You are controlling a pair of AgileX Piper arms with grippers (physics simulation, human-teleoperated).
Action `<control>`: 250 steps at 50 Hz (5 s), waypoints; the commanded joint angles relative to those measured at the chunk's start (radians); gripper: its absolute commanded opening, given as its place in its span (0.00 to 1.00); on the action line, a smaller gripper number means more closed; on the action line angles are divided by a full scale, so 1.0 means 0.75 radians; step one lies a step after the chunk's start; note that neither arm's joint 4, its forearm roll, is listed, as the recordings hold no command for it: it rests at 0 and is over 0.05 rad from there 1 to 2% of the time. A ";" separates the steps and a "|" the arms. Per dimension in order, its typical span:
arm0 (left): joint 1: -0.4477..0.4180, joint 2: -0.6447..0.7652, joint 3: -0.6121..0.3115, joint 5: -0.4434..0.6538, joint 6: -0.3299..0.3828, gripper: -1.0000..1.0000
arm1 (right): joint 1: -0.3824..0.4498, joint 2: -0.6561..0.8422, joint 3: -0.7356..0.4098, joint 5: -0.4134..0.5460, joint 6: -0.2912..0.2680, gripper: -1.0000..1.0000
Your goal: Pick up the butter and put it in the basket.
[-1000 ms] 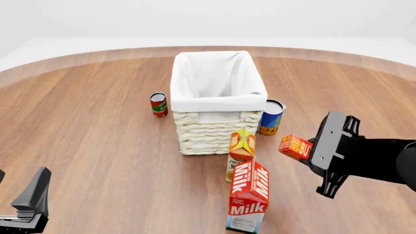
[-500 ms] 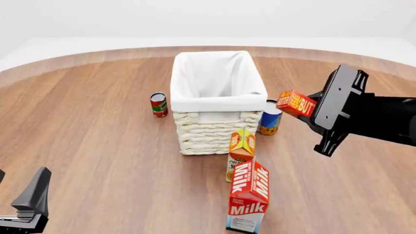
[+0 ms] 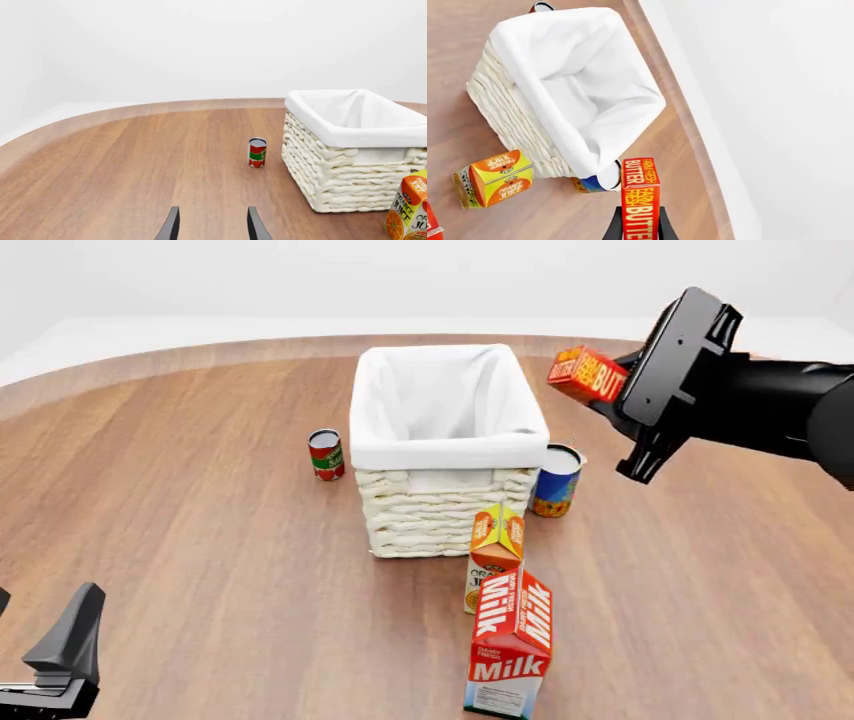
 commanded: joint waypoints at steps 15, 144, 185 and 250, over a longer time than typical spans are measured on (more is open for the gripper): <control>0.000 0.000 0.000 0.000 0.000 1.00 | 0.070 0.215 -0.249 -0.111 0.007 0.00; 0.000 0.000 0.000 0.000 0.000 1.00 | 0.192 0.865 -0.754 -0.257 0.299 0.00; 0.000 0.000 0.000 0.000 0.000 1.00 | 0.192 1.001 -0.813 -0.274 0.322 0.00; 0.000 0.000 0.000 0.000 0.000 1.00 | 0.225 0.874 -0.759 -0.289 0.388 1.00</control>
